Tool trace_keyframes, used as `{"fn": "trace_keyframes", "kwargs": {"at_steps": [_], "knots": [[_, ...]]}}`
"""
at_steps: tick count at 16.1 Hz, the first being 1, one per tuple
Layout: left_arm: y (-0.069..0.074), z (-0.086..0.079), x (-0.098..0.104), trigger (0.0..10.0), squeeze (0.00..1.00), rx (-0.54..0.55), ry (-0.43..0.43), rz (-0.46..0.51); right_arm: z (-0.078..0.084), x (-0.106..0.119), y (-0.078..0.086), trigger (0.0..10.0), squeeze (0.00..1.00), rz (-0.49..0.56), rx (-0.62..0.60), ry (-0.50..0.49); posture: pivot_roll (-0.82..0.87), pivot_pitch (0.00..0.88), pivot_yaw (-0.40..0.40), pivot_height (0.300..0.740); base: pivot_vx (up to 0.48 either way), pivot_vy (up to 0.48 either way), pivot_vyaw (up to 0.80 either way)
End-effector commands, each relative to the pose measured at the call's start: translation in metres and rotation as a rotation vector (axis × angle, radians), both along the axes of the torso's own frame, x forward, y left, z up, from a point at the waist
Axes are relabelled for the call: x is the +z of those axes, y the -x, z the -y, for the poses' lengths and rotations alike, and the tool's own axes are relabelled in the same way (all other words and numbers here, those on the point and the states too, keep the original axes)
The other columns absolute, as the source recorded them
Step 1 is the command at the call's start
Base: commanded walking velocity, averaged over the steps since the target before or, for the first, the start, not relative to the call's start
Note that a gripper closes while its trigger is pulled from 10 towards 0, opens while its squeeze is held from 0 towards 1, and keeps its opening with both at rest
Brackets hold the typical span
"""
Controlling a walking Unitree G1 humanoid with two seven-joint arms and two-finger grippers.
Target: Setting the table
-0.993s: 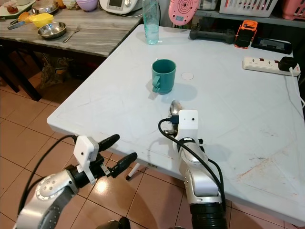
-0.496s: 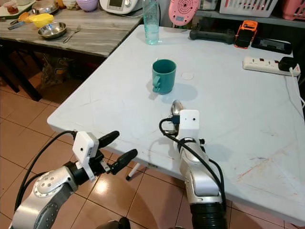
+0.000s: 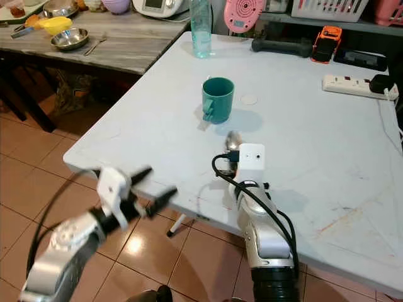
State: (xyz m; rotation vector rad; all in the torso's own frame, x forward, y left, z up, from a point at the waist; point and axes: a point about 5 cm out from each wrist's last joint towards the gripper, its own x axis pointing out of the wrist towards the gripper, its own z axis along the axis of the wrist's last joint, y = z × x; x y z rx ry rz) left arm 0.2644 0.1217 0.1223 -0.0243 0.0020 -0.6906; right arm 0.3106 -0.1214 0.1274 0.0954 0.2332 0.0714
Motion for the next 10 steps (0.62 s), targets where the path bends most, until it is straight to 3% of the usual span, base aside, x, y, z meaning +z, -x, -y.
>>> {"fn": "trace_keyframes", "kwargs": {"at_steps": [1, 4, 10], "knots": [[-0.009, -0.012, 0.003, 10.0, 0.0, 0.122, -0.032, 0.023, -0.003, 0.013, -0.003, 0.0, 0.0, 0.075, 0.021, -0.025, -0.02, 0.127, 0.067, 0.74, 0.0, 0.0, 0.0], [-0.027, -0.023, 0.009, 10.0, 0.0, 0.302, -0.041, 0.071, -0.001, 0.034, -0.005, 0.0, 0.0, 0.204, 0.033, -0.017, -0.03, 0.108, 0.06, 0.74, 0.0, 0.0, 0.0], [-0.042, -0.031, 0.017, 10.0, 0.0, 0.469, -0.033, 0.16, 0.014, 0.05, -0.002, 0.0, 0.0, 0.356, -0.013, 0.073, -0.03, 0.091, 0.054, 0.74, 0.0, 0.0, 0.0]]}}
